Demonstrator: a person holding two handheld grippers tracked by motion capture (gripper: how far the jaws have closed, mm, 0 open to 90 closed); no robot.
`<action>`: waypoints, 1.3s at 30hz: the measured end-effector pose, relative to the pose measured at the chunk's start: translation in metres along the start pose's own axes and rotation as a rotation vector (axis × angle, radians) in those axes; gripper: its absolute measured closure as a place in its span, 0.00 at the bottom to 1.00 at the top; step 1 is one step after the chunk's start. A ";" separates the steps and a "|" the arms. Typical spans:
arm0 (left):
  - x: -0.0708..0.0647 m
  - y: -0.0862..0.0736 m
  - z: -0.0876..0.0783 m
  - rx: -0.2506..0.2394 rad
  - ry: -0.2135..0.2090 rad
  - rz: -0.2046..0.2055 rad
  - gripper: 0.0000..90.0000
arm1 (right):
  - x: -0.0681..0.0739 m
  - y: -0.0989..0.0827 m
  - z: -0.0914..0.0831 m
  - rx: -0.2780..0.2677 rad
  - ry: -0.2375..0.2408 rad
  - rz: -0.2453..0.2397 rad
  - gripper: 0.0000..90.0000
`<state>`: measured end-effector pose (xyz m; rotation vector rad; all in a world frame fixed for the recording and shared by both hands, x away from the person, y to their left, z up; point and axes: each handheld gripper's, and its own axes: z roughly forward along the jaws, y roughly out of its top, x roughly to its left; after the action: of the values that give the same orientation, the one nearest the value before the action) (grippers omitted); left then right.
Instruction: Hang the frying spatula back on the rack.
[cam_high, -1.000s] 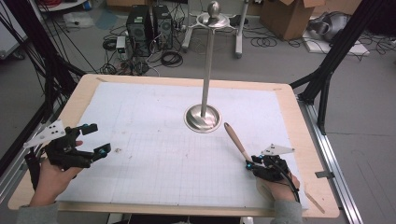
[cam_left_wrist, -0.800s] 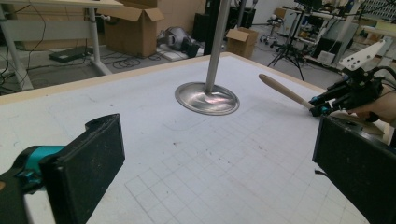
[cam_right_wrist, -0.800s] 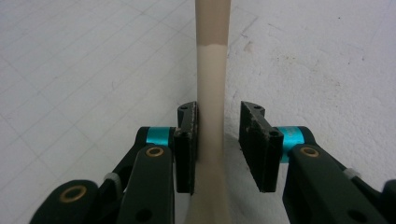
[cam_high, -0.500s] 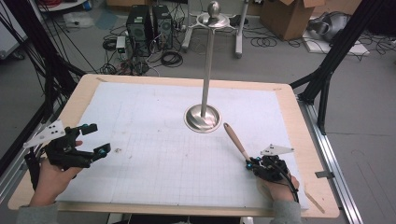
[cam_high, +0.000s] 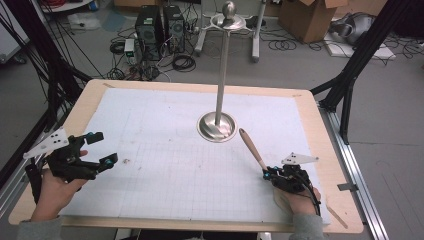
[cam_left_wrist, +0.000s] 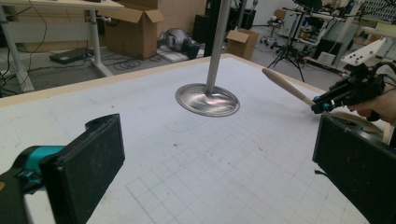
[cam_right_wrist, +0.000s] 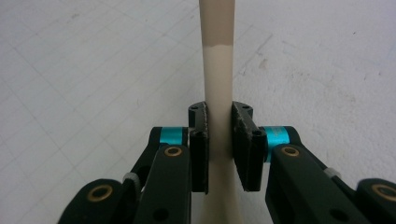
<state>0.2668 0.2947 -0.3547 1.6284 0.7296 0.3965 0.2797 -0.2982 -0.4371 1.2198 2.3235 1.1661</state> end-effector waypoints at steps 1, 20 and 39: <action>0.000 0.000 0.000 -0.001 -0.001 -0.002 0.03 | -0.001 0.000 -0.001 -0.008 0.004 0.005 0.87; -0.001 0.000 0.002 -0.005 -0.011 -0.003 0.03 | -0.009 0.027 -0.039 -0.166 0.040 -0.002 0.87; -0.001 -0.001 0.002 -0.003 -0.014 -0.006 0.03 | -0.003 0.077 -0.074 -0.216 0.073 -0.075 0.87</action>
<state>0.2670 0.2929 -0.3554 1.6241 0.7232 0.3811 0.2845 -0.3152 -0.3316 1.0219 2.2036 1.4141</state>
